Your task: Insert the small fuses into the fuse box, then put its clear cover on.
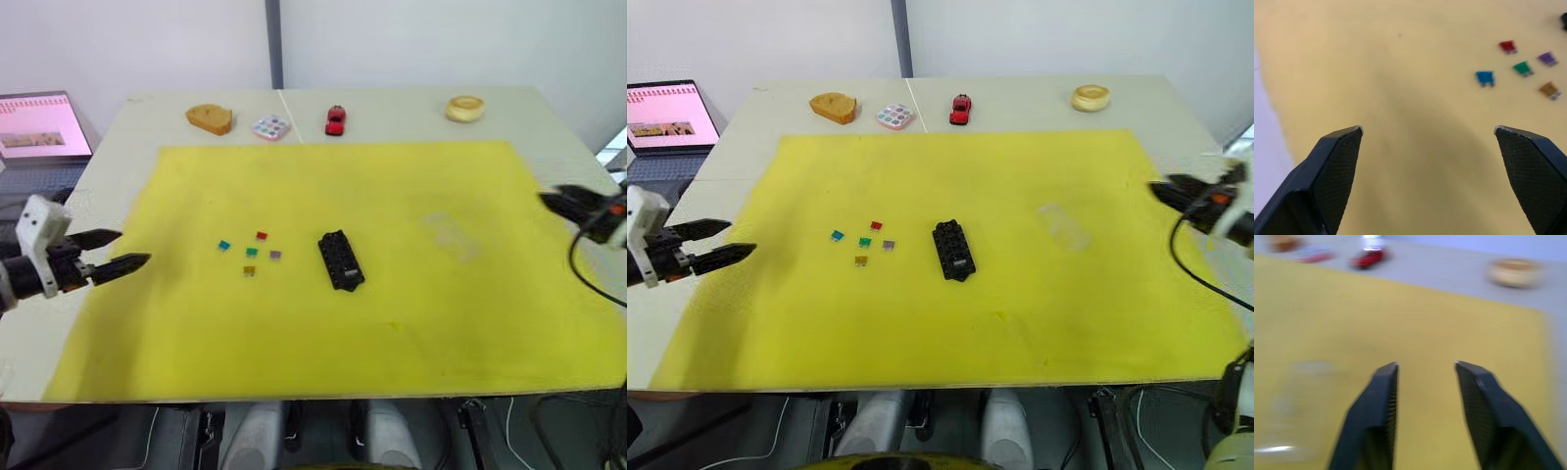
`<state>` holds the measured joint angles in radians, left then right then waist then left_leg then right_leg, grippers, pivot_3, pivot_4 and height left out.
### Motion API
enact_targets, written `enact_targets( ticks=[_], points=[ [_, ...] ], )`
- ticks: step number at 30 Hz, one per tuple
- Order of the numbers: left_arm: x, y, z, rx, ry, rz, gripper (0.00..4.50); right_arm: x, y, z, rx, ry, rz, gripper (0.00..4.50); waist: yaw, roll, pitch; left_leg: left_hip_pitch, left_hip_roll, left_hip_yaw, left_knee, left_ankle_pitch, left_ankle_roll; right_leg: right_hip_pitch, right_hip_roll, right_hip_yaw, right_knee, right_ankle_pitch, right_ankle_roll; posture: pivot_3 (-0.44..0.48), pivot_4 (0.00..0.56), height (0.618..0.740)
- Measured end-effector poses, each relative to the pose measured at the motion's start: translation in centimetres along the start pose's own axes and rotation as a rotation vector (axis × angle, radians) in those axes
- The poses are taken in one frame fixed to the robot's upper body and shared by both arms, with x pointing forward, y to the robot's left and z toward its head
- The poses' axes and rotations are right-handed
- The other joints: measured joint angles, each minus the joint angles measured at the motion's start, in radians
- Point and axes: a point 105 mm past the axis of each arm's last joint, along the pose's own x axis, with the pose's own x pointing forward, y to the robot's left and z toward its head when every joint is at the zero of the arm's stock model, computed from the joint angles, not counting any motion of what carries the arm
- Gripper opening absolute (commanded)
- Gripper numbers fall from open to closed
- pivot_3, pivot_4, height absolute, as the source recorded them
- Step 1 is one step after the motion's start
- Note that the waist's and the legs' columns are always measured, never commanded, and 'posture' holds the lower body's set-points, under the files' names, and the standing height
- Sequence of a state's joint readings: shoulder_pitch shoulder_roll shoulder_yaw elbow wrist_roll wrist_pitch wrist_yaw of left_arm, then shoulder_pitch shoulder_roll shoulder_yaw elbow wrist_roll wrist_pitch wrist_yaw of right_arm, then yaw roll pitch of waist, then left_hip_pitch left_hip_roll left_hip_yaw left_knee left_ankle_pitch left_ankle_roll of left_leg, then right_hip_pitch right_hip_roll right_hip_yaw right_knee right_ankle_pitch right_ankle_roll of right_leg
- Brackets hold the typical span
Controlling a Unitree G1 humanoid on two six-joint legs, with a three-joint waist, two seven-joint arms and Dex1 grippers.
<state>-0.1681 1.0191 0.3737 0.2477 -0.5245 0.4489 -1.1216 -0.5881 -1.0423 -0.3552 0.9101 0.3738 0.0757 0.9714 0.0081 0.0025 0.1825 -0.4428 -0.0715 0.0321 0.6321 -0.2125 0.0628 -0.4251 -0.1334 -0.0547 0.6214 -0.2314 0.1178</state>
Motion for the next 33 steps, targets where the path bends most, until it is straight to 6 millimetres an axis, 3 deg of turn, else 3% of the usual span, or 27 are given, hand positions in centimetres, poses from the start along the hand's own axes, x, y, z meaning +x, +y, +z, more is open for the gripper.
enact_targets(
  ticks=[2,8,12,16,19,21,22,25,30,33],
  points=[
    [-0.2,0.4,-0.7,0.023,0.018,0.015,4.50,-1.0,-1.7,-1.1,-0.040,0.028,-0.106,4.45,-0.010,0.001,0.000,0.000,0.000,0.000,-0.001,0.000,0.000,0.000,0.000,0.000,0.000,0.000,0.000,0.000,0.150,0.740],
    [-0.3,1.5,-3.1,0.001,0.080,0.042,4.50,-2.1,-3.4,-3.5,-0.115,0.117,-0.250,4.45,-0.039,0.002,-0.001,0.000,0.001,0.001,-0.001,0.000,-0.001,0.000,-0.001,0.000,0.004,0.000,0.001,0.000,0.150,0.740],
    [0.3,1.4,-1.6,-0.002,0.031,0.002,4.50,-1.7,-3.9,-4.2,-0.150,0.189,-0.317,4.45,-0.044,0.002,-0.001,0.000,0.001,0.001,-0.001,0.000,-0.001,0.000,-0.001,0.000,0.004,0.001,0.001,0.000,0.150,0.740],
    [2.0,0.0,0.2,-0.072,0.008,-0.148,4.50,1.7,-1.3,-2.6,-0.044,0.153,-0.174,4.45,-0.048,0.002,-0.001,0.000,0.001,0.001,0.001,0.001,-0.001,0.001,0.000,0.000,0.006,0.001,0.001,0.000,0.150,0.740],
    [4.2,-2.2,1.0,-0.091,0.041,-0.315,4.50,5.5,4.5,1.7,-0.065,0.049,0.127,4.45,-0.052,0.002,-0.001,0.000,0.001,0.002,0.001,0.006,-0.004,0.001,0.000,0.000,0.008,0.001,0.002,0.000,0.150,0.740],
    [5.8,-3.5,0.7,-0.082,0.089,-0.404,4.50,6.8,11.2,5.2,-0.143,-0.013,0.401,4.45,-0.049,0.002,-0.001,0.000,0.001,0.001,0.001,0.006,-0.004,-0.001,0.001,-0.001,0.010,0.001,0.002,0.000,0.150,0.740],
    [6.7,-3.9,0.5,-0.087,0.103,-0.434,4.50,6.7,15.2,6.8,-0.174,-0.047,0.544,4.45,-0.044,0.001,-0.001,-0.001,0.001,0.001,0.001,0.006,-0.004,-0.001,0.001,-0.001,0.010,0.001,0.002,0.000,0.150,0.740],
    [8.2,-4.5,0.0,-0.094,0.134,-0.479,4.50,4.7,24.2,8.4,-0.192,-0.091,0.860,4.45,-0.027,0.000,0.000,-0.003,0.001,0.000,0.004,0.005,-0.002,-0.001,0.001,-0.002,0.010,0.001,0.002,0.000,0.150,0.740],
    [8.7,-4.4,-0.1,-0.092,0.151,-0.498,4.50,0.6,32.4,8.3,-0.110,-0.102,1.135,4.45,-0.002,-0.001,0.000,-0.006,0.000,-0.002,0.017,-0.005,0.007,-0.001,0.000,-0.001,0.009,0.001,0.002,0.000,0.150,0.740],
    [9.0,-4.5,-0.1,-0.107,0.150,-0.516,4.50,-0.7,34.4,8.2,-0.072,-0.099,1.186,4.45,0.008,-0.003,-0.002,-0.006,-0.001,-0.002,0.018,-0.005,0.009,0.000,-0.001,-0.001,0.008,0.001,0.001,0.000,0.150,0.740]
  ],
)
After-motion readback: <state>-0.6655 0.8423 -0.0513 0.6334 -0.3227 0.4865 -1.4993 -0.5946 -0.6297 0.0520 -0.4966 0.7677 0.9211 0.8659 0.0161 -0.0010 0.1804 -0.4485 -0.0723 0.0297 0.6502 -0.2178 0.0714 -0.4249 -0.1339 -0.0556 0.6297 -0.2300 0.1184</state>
